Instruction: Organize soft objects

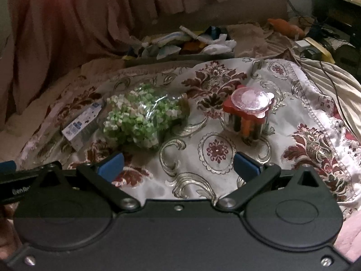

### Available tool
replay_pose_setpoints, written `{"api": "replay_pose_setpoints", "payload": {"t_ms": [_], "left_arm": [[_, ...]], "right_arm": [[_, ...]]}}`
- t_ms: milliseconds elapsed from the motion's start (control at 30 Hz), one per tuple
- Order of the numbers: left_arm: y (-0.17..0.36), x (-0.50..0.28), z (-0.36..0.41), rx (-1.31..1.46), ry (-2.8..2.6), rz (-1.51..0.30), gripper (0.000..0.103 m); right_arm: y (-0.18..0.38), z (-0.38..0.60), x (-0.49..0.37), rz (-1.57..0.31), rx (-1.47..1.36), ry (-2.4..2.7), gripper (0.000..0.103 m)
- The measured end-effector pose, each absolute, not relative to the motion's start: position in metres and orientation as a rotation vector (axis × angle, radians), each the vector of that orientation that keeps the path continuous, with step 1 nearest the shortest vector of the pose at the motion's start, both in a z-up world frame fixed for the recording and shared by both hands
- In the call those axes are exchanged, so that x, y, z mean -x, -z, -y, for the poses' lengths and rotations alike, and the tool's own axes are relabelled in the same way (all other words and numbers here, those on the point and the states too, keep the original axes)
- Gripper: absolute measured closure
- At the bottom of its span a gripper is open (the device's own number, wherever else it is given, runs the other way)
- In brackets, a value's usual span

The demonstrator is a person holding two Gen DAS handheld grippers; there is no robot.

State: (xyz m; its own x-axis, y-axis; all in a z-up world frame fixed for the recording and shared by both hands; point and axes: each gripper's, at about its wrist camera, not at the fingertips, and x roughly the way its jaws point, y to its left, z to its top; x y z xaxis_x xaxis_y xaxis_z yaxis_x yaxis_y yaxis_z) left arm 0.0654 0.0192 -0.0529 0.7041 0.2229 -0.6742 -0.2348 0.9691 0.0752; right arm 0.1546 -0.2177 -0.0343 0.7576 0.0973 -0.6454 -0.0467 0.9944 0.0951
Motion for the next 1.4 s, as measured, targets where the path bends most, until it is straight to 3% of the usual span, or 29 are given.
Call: {"api": "replay_pose_setpoints", "payload": {"t_ms": [1400], "left_arm": [[0.0527,-0.0645,-0.0180,0.015,-0.304,-0.706,0.002]], "right_arm": [[0.0429,0.2137,-0.1488,-0.634,-0.025,0.001,0.000]]}}
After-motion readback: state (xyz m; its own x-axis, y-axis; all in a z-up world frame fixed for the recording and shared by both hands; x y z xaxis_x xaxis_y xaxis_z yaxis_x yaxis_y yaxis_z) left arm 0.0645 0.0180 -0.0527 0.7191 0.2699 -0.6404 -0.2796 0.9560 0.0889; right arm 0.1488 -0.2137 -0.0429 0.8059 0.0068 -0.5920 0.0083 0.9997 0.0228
